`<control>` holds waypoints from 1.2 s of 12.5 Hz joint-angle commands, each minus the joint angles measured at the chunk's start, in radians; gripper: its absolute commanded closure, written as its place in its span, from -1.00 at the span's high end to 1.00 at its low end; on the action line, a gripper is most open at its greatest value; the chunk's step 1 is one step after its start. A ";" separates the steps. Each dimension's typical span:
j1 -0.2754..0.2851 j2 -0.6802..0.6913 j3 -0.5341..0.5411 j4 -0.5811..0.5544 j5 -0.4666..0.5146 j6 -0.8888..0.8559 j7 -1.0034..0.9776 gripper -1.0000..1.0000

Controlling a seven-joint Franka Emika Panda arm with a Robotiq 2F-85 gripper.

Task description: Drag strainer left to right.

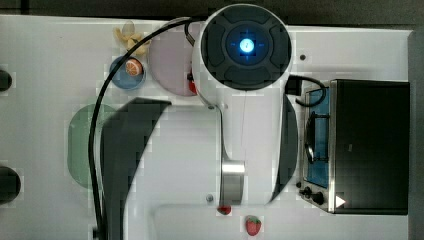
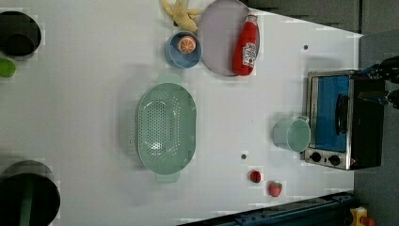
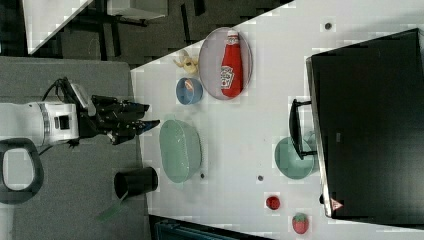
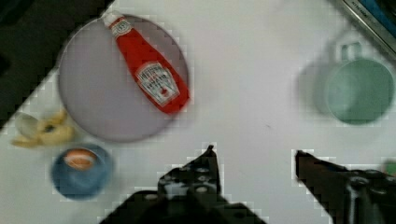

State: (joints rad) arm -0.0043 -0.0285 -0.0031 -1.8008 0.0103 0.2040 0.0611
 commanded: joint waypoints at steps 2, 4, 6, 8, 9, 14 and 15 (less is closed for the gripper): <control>0.004 -0.419 -0.070 -0.225 -0.037 -0.183 -0.018 0.82; 0.007 -0.418 -0.062 -0.230 -0.034 -0.182 -0.018 1.00; 0.024 -0.408 -0.023 -0.240 -0.005 -0.170 -0.018 1.00; 0.044 -0.376 0.054 -0.249 0.028 -0.137 -0.003 1.00; 0.049 -0.351 0.102 -0.252 0.029 -0.112 0.027 1.00; 0.055 -0.159 0.367 -0.252 0.029 0.081 0.363 1.00; 0.056 -0.109 0.412 -0.252 0.029 0.132 0.461 1.00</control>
State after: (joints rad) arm 0.0267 -0.0710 0.4263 -2.0332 0.0278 0.3633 0.3718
